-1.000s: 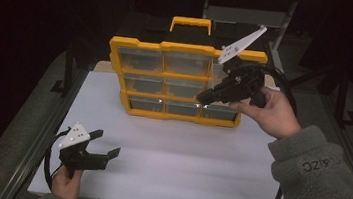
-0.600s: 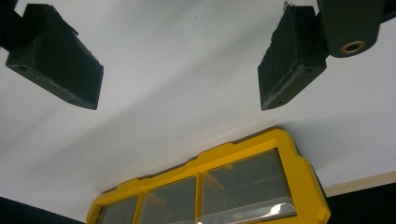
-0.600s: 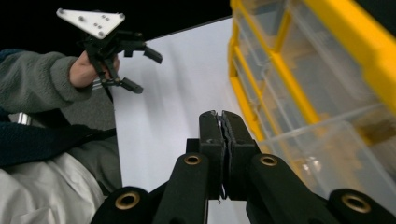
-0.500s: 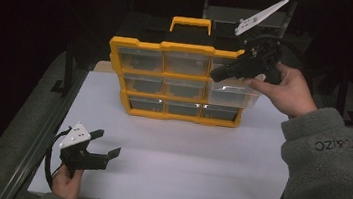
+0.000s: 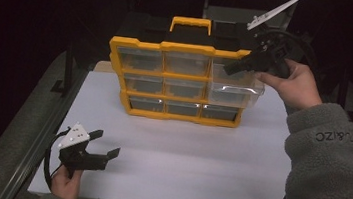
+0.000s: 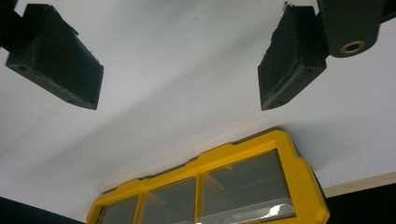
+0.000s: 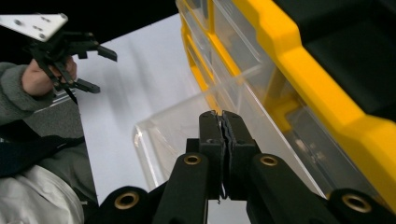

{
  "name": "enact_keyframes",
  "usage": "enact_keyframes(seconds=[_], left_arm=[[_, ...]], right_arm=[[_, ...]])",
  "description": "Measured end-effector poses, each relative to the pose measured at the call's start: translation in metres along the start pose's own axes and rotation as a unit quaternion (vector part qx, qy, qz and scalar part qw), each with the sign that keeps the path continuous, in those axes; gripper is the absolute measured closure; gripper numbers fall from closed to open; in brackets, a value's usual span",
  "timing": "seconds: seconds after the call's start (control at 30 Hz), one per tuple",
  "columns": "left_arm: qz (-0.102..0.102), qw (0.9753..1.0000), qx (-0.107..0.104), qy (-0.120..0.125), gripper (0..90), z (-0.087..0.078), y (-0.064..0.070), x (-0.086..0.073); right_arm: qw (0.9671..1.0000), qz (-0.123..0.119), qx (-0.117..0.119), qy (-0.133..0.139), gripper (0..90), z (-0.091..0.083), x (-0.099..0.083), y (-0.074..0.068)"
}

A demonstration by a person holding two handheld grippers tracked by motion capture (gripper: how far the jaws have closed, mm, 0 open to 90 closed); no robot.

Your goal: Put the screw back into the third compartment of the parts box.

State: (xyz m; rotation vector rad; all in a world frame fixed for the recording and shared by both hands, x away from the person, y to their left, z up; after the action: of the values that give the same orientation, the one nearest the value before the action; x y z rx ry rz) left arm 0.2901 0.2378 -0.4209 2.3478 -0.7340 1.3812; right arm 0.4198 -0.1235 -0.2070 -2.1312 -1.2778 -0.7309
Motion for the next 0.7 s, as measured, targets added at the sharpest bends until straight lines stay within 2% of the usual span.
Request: enact_keyframes(seconds=[0.17,0.43,0.5,0.7], left_arm=[[-0.001,1.0000,0.000,-0.001,14.0,-0.001,0.000,0.000],[-0.001,1.0000,0.001,-0.001,14.0,-0.001,0.000,0.000],[-0.001,1.0000,0.001,0.001,14.0,-0.001,0.000,0.000],[-0.001,1.0000,0.001,0.002,14.0,-0.002,0.000,0.000]], right_arm=[[0.9999,0.006,-0.009,-0.011,86.7,0.007,-0.008,0.008],[0.9997,0.013,-0.010,-0.019,86.0,0.016,-0.011,0.009],[0.9996,0.015,-0.013,-0.019,81.1,0.017,-0.011,0.010],[0.9996,0.015,-0.018,-0.014,78.7,0.015,-0.010,0.009]])
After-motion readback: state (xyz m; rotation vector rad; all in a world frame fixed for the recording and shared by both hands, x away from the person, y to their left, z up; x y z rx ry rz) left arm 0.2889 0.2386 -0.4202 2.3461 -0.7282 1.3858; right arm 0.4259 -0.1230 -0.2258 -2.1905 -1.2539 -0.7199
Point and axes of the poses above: each handheld gripper's, and its own axes: z roughly forward along the jaws, x roughly out of its top, y roughly to its right, the point moved 7 cm from there along z, roughly forward along the jaws, and after that the axes turned 4 degrees about x, right-handed, at the moved point
